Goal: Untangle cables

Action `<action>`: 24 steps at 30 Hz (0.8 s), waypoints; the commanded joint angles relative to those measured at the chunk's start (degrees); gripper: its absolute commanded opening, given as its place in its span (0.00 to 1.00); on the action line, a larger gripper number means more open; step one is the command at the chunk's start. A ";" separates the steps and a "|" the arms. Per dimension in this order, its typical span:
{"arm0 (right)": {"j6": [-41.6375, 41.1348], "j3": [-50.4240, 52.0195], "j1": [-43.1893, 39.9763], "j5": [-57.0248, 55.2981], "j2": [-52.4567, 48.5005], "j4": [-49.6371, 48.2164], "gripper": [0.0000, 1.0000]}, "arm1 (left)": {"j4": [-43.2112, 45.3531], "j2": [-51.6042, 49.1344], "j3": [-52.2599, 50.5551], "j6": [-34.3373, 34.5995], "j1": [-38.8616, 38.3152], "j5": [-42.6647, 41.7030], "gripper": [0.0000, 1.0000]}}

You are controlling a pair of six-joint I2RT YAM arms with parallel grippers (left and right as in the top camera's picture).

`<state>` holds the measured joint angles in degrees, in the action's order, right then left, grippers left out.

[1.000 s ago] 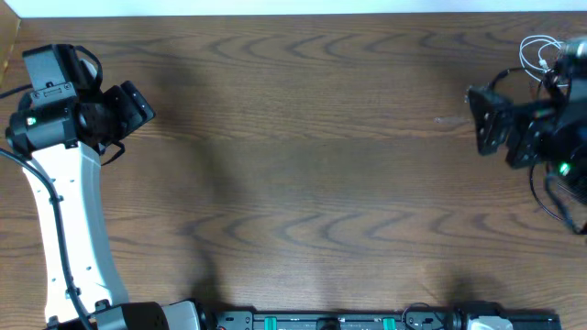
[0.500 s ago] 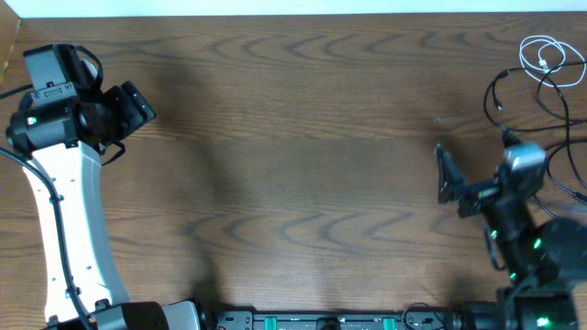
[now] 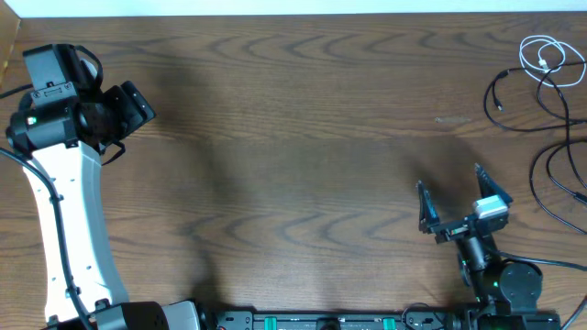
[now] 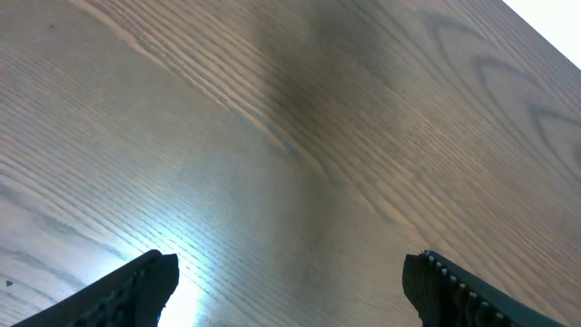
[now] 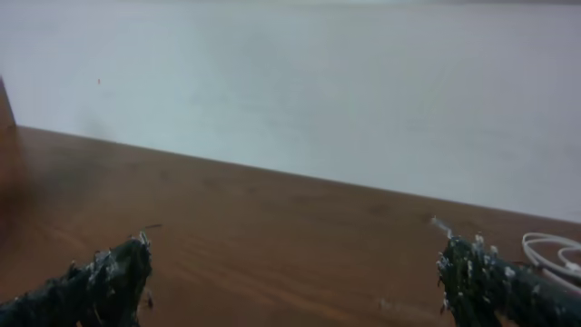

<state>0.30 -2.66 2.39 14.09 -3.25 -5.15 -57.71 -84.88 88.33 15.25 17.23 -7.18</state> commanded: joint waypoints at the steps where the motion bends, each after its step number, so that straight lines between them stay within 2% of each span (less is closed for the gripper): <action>1: -0.02 2.45 0.37 -0.50 2.43 0.20 0.99 | -0.13 -0.48 0.61 0.31 0.04 0.13 0.84; 7: -0.04 2.34 0.28 0.13 2.97 8.48 0.99 | -0.13 -0.48 0.61 0.31 0.04 0.13 0.84; 24: -1.51 2.34 0.28 0.20 2.49 8.33 0.99 | -0.13 -0.48 0.61 0.31 0.04 0.13 0.84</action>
<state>-0.43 -0.40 2.39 14.13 -0.84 2.85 -57.71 -84.88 88.33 15.25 17.23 -7.18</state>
